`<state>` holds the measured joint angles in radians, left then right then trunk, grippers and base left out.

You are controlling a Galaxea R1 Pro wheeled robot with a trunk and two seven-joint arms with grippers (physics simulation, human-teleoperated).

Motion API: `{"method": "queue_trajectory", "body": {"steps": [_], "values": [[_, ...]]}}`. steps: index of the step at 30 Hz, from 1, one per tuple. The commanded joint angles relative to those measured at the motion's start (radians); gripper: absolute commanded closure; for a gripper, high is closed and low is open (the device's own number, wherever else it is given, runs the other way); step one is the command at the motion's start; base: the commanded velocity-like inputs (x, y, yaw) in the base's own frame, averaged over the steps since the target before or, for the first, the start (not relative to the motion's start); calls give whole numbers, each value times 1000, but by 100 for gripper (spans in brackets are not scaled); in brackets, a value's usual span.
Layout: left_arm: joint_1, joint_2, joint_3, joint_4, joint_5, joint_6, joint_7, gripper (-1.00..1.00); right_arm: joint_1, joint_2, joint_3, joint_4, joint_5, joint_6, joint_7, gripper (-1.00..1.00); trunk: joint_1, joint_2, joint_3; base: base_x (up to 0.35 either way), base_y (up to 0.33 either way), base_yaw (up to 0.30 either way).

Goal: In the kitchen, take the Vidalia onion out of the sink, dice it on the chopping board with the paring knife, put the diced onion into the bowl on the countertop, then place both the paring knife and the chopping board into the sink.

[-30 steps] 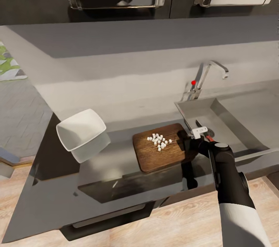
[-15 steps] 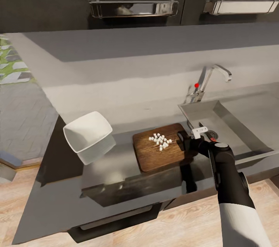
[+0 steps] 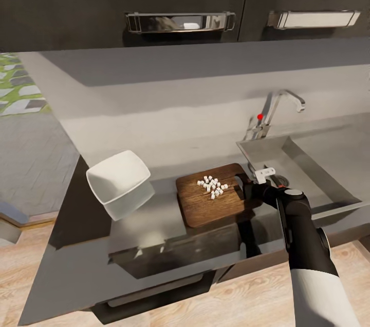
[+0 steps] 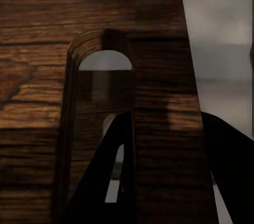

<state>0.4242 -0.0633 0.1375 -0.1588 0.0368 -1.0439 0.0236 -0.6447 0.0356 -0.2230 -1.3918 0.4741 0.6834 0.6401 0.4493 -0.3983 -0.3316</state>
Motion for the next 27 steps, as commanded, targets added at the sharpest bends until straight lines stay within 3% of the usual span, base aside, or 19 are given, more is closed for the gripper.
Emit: {"method": "queue_trajectory", "body": {"steps": [1,27], "values": [[1,-1,-3,-2,3,-1,2,-100,-1,1,-2,-1,9,2,11,100,1,-2,0,0,0,0],[1,0,-3,-2,3,-1,2,-100,-1,0,-3,-1,13,5,7,100,1,-2,41,0,0,0]]}}
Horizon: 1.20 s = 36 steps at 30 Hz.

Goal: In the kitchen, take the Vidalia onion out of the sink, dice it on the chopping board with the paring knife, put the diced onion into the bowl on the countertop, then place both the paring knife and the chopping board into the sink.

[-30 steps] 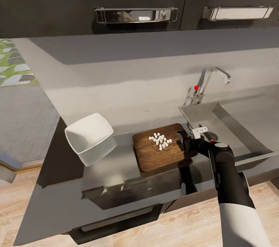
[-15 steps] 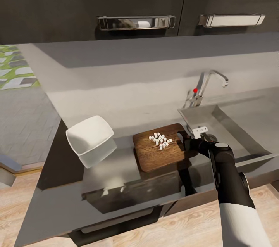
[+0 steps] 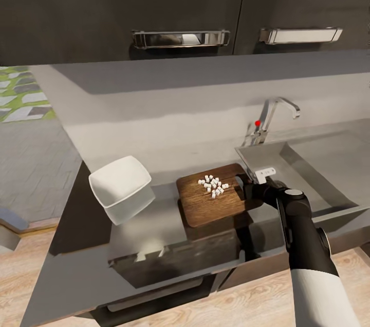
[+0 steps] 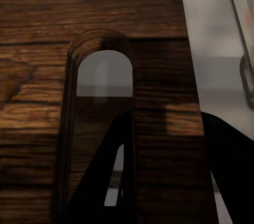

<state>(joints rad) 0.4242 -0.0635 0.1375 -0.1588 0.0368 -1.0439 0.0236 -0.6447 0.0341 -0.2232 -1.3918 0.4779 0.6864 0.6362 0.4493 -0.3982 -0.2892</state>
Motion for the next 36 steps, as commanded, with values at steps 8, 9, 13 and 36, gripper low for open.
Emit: {"method": "queue_trajectory", "body": {"steps": [8,9,13,36], "values": [[1,0,-3,-2,3,-1,2,-100,-1,1,-2,-1,8,2,13,100,1,-2,11,-27,20,0],[1,0,-3,-2,3,-1,2,-100,-1,1,-2,-1,8,2,13,100,1,-2,13,-177,136,0],[1,0,-3,-2,3,-1,2,-100,-1,1,-2,-1,8,2,13,100,1,-2,19,-225,175,0],[1,-1,-3,-2,3,0,2,-100,-1,1,-2,-1,7,2,13,100,1,-2,55,-20,66,0]]}}
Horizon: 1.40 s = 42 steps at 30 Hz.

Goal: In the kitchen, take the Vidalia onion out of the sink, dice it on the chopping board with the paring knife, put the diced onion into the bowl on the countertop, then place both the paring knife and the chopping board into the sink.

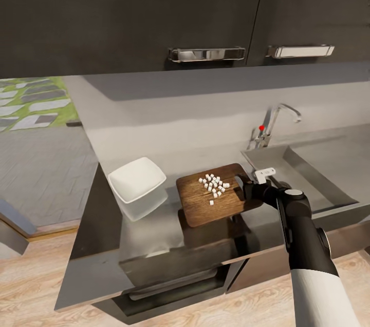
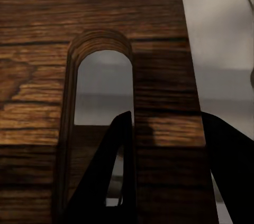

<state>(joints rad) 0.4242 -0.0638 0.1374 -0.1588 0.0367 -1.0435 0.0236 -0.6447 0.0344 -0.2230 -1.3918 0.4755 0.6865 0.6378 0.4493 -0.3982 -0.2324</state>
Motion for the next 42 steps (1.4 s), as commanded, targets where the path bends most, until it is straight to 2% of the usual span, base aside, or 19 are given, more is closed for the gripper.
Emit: {"method": "queue_trajectory", "body": {"steps": [1,18,27,42], "values": [[1,0,-2,-2,3,-1,2,-100,-1,1,-2,-1,9,2,11,100,1,-2,0,2,3,0],[1,1,-2,-2,3,0,2,-100,-1,2,-2,-1,9,2,11,100,1,-2,27,0,1,0],[1,0,-2,-2,3,0,3,-100,-1,2,-2,-1,8,2,11,100,1,-2,41,0,131,0],[1,0,-2,-2,3,0,2,-100,-1,1,-2,-1,8,2,13,100,1,-2,64,0,22,0]]}}
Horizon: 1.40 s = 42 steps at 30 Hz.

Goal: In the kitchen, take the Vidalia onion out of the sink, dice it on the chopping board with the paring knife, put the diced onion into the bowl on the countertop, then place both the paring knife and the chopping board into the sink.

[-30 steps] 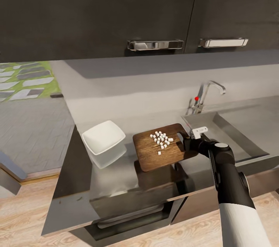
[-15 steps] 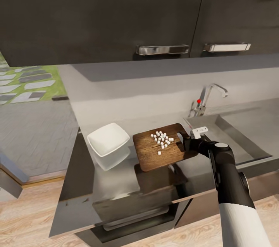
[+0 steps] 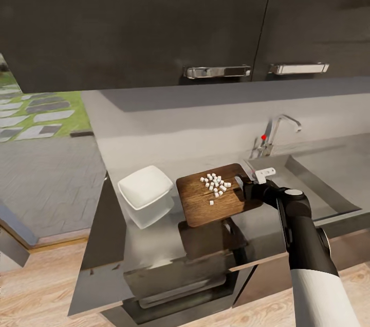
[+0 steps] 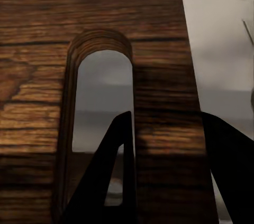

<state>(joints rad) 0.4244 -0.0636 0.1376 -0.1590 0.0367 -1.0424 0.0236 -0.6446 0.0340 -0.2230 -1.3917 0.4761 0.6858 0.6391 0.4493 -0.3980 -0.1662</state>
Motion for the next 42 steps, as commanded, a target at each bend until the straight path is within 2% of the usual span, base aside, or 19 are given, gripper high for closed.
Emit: {"method": "queue_trajectory", "body": {"steps": [1,17,38,40,42], "values": [[0,0,-3,-2,3,-1,2,-100,-1,1,-2,-1,8,3,11,100,1,-2,0,0,175,0],[0,0,-3,-2,3,-1,2,-100,-1,1,-2,-1,8,3,11,100,1,-2,25,3,56,0],[0,-1,-3,-2,3,-1,2,-100,-1,0,-1,-1,9,9,10,100,1,-2,53,110,84,0],[0,-1,-3,-2,3,-1,2,-100,-1,-1,7,-1,10,20,10,100,1,-2,53,2,2,0],[0,-1,-3,-2,3,-1,2,-100,-1,-2,31,-1,14,46,10,100,1,-2,53,1,0,0]]}}
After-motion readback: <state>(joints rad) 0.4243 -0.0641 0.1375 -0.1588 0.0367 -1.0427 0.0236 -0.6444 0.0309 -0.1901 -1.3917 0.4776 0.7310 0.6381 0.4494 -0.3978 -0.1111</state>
